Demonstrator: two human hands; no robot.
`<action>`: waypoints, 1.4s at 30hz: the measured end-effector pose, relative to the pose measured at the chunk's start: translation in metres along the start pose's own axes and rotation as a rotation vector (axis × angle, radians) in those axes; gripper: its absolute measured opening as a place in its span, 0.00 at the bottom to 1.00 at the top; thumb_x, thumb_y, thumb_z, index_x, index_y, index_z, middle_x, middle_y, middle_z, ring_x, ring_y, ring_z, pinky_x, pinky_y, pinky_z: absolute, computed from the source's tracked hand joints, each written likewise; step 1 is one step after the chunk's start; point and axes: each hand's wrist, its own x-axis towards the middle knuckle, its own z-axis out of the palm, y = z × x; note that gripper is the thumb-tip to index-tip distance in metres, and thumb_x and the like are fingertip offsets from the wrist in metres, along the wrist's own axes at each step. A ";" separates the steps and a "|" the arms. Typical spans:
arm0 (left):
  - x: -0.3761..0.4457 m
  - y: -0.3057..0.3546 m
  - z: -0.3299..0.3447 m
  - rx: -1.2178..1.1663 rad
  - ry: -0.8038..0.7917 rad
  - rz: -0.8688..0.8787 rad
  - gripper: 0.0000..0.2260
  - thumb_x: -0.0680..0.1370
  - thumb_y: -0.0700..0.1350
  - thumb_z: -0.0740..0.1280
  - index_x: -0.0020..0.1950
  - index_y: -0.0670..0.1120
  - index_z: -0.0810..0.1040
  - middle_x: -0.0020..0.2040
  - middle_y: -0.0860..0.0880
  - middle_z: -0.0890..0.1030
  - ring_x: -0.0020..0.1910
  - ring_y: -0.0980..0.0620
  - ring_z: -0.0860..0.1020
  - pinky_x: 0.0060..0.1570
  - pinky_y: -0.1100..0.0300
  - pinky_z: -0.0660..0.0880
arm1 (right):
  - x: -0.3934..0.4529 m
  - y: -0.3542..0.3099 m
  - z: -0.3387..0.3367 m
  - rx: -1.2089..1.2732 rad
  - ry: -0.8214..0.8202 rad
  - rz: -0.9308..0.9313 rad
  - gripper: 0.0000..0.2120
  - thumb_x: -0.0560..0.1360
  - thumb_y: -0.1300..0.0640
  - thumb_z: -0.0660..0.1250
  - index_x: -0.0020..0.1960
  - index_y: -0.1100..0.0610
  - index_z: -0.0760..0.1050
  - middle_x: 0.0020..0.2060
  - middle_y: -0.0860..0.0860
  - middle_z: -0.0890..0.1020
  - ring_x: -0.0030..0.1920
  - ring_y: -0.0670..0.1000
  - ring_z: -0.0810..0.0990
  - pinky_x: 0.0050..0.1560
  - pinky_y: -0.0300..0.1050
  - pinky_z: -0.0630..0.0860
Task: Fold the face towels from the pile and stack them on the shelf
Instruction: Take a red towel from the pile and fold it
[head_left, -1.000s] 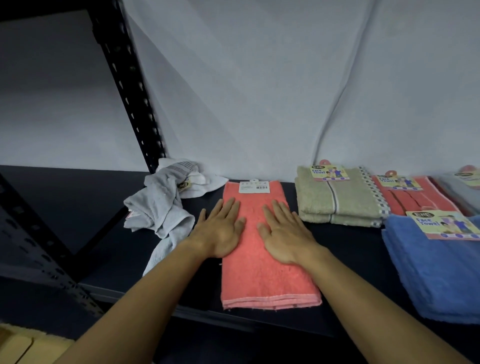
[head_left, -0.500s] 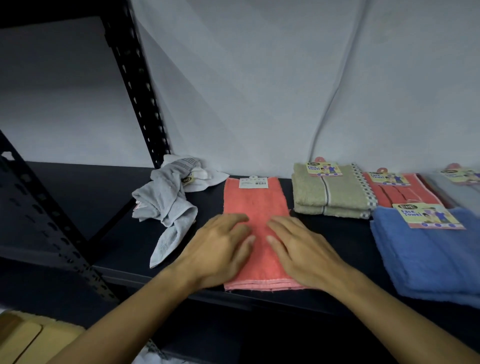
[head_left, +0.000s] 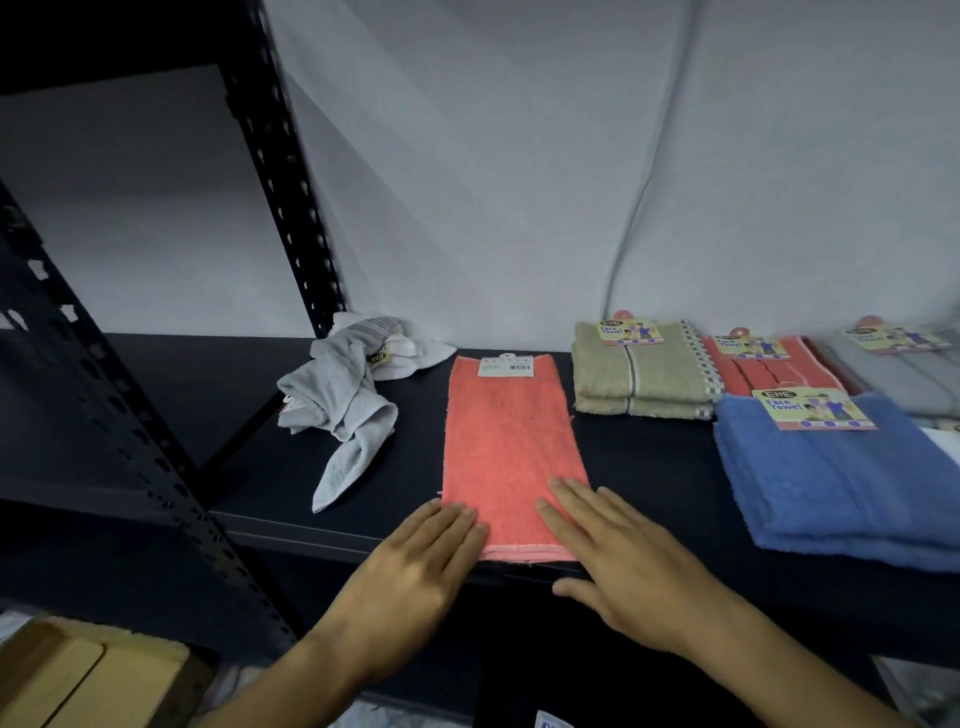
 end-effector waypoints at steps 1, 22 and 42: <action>-0.001 0.004 -0.001 0.010 0.021 -0.002 0.19 0.76 0.36 0.57 0.61 0.38 0.82 0.59 0.40 0.82 0.58 0.43 0.82 0.65 0.47 0.71 | -0.001 -0.001 0.001 -0.004 0.011 -0.014 0.32 0.74 0.39 0.51 0.70 0.56 0.71 0.69 0.56 0.73 0.69 0.53 0.72 0.69 0.49 0.60; 0.027 -0.009 -0.124 -0.701 -0.109 -0.272 0.08 0.80 0.44 0.65 0.57 0.55 0.77 0.46 0.61 0.79 0.45 0.62 0.78 0.45 0.67 0.74 | -0.030 0.008 -0.100 0.651 0.030 -0.014 0.06 0.76 0.47 0.67 0.52 0.42 0.73 0.42 0.44 0.80 0.45 0.44 0.77 0.49 0.44 0.74; 0.122 -0.081 0.017 -0.406 -0.443 -0.879 0.10 0.80 0.48 0.61 0.57 0.46 0.75 0.56 0.46 0.79 0.54 0.46 0.77 0.49 0.55 0.72 | 0.124 0.038 -0.045 0.444 -0.077 0.421 0.11 0.79 0.49 0.65 0.52 0.58 0.77 0.50 0.52 0.79 0.50 0.53 0.78 0.53 0.51 0.77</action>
